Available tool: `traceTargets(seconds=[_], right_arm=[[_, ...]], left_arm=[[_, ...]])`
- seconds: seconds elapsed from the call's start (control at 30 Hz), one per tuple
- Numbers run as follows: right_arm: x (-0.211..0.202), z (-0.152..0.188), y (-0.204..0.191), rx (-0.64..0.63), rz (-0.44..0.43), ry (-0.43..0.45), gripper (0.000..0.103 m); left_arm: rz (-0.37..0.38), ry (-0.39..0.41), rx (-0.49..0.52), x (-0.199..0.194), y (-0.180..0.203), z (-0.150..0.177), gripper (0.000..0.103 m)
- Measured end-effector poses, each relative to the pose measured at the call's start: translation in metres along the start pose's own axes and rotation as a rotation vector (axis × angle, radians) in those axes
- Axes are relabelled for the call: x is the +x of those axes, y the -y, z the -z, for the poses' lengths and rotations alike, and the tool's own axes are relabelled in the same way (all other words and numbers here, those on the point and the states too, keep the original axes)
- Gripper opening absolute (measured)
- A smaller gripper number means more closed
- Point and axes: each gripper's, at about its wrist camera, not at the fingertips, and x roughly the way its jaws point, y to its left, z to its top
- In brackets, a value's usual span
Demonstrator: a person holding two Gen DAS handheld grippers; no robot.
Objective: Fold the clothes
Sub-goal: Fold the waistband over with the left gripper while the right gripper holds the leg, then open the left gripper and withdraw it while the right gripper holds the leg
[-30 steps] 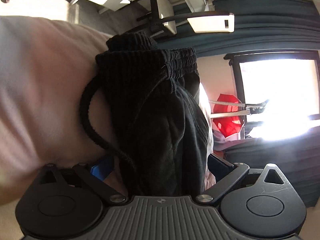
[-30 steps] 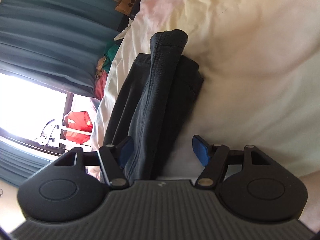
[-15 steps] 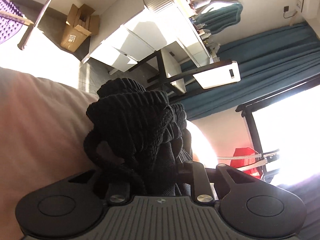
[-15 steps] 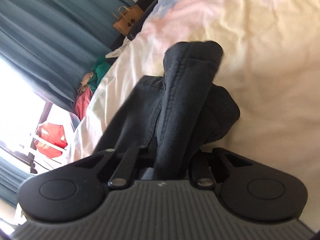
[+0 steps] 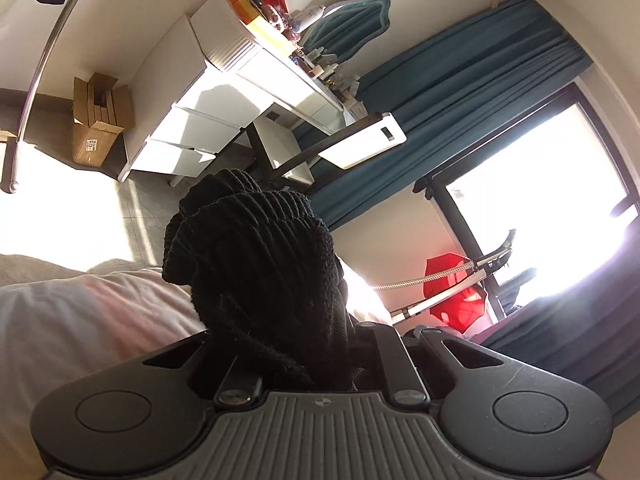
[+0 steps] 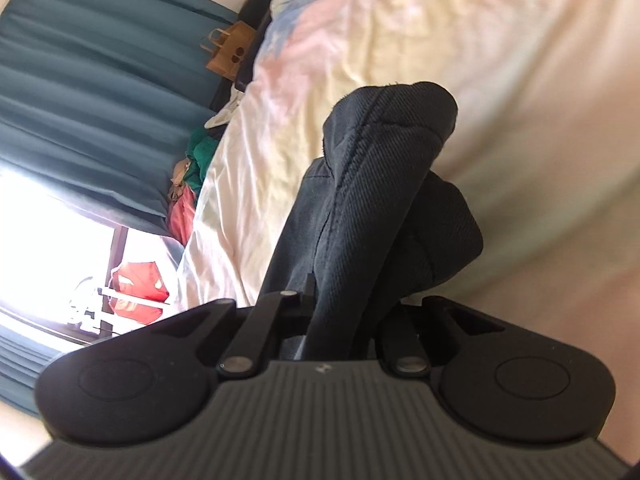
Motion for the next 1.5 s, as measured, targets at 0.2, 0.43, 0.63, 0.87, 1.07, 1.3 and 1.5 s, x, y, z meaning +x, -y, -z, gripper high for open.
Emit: traceTargets(seconds=[0.2, 0.43, 0.63, 0.87, 1.07, 1.3, 1.5], right_arm=[[-0.013, -0.006, 0.033, 0.042, -0.018, -0.076, 0.012], [-0.009, -0.01, 0.047, 0.036, -0.042, -0.123, 0.012], [-0.008, -0.013, 0.046, 0.018, -0.055, -0.128, 0.012], [-0.011, -0.015, 0.046, 0.032, -0.072, -0.129, 0.012], [-0.013, -0.015, 0.039, 0.005, -0.065, -0.111, 0.012], [-0.018, -0.014, 0.036, 0.017, -0.074, -0.084, 0.012], [-0.023, -0.013, 0.034, 0.023, -0.089, -0.065, 0.012]], left_arm=[[-0.033, -0.081, 0.029, -0.047, -0.065, 0.021, 0.012], [0.017, -0.106, -0.151, -0.051, -0.172, 0.052, 0.015], [-0.025, -0.187, -0.059, -0.065, -0.17, 0.049, 0.03], [-0.175, -0.203, 0.078, -0.111, -0.155, 0.051, 0.087], [-0.202, -0.13, 0.347, -0.139, -0.101, 0.058, 0.088], [-0.103, -0.09, 0.637, -0.126, -0.007, 0.104, 0.091], [0.036, -0.161, 0.828, -0.071, 0.053, 0.196, 0.092]])
